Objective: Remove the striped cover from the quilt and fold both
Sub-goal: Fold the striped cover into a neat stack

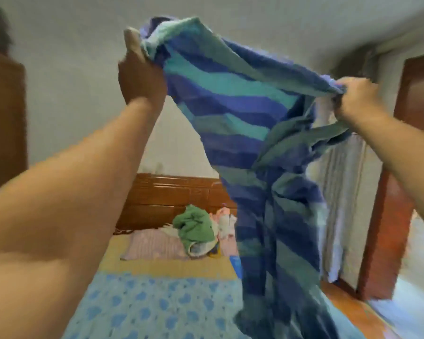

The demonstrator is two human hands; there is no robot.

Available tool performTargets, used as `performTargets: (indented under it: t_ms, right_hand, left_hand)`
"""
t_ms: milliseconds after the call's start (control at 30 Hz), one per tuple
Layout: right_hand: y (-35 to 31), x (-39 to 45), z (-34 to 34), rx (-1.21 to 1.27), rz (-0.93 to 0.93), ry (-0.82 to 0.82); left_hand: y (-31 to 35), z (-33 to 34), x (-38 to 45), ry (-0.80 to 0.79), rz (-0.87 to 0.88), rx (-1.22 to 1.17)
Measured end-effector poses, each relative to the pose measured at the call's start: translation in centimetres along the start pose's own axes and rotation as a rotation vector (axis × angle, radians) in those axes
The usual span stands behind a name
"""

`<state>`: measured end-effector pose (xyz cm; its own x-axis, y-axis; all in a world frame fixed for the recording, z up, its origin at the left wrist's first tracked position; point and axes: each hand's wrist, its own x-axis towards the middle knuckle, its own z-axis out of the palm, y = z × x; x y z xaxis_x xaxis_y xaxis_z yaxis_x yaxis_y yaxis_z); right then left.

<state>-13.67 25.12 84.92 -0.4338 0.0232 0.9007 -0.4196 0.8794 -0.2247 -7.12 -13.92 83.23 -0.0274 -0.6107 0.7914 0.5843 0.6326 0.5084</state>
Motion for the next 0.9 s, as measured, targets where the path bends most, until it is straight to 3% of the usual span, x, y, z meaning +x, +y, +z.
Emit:
performTargets:
  t_ms: [67,100,200,233,267,333,367,400,433,467,600,667,733,800,833,900]
  right_hand:
    - [0.3,-0.3,-0.4,-0.296,-0.027,-0.164]
    - [0.6,-1.2,-0.3,-0.369,-0.030,-0.160]
    - [2.0,-5.7,1.2,-0.321,-0.156,0.148]
    - [2.3,-8.0,2.2,-0.295,-0.269,0.193]
    - [2.4,-10.6,3.4,-0.307,-0.392,0.131]
    - [3.6,-16.5,6.3,-0.536,-0.577,-0.376]
    - [4.7,-19.6,7.2,-0.696,-0.588,-0.659]
    - [6.5,-22.4,7.6,-0.794,-0.567,-0.805]
    - [8.4,-25.0,7.4,-0.827,-0.513,-0.828]
    - [10.5,-27.3,7.0,-0.818,-0.441,-0.801]
    - [17.0,-38.2,5.6,-0.743,-0.425,-0.689]
    - [19.9,-46.4,4.9,-0.591,-0.514,-0.909]
    - [22.7,-54.8,3.6,-0.579,-0.610,-1.351]
    - [24.0,-62.1,0.9,-0.476,-0.571,-1.689]
    - [24.2,-65.5,-0.5,-0.450,-0.626,-1.708]
    - [25.1,-71.2,-2.4,-0.364,-0.412,-1.718]
  left_hand:
    - [0.5,-1.0,1.5,-0.062,0.077,0.229]
    - [0.3,-1.5,1.6,-0.083,0.075,0.329]
    - [-2.0,-4.0,0.2,-0.133,-0.021,0.507]
    - [-3.0,-5.6,-1.1,-0.143,-0.007,0.588]
    - [-4.2,-7.4,-2.8,-0.153,0.072,0.688]
    - [-7.1,-11.7,-7.5,-0.282,0.432,0.795]
    - [-8.5,-14.0,-10.3,-0.459,0.644,0.818]
    - [-9.6,-16.4,-13.3,-0.724,0.768,0.849]
    - [-10.2,-18.8,-16.9,-1.022,0.737,0.926]
    - [-10.2,-21.0,-20.9,-1.249,0.591,1.027]
    - [-8.7,-29.1,-39.8,-1.520,0.061,0.952]
    - [-7.4,-34.0,-48.2,-1.652,-0.126,0.954]
    - [-6.0,-39.1,-54.7,-1.738,-0.248,0.966]
    - [-4.2,-43.5,-59.8,-1.820,-0.308,0.975]
    - [-3.4,-45.3,-61.9,-1.852,-0.325,0.991]
    - [-2.2,-48.4,-64.9,-1.907,-0.322,1.051]
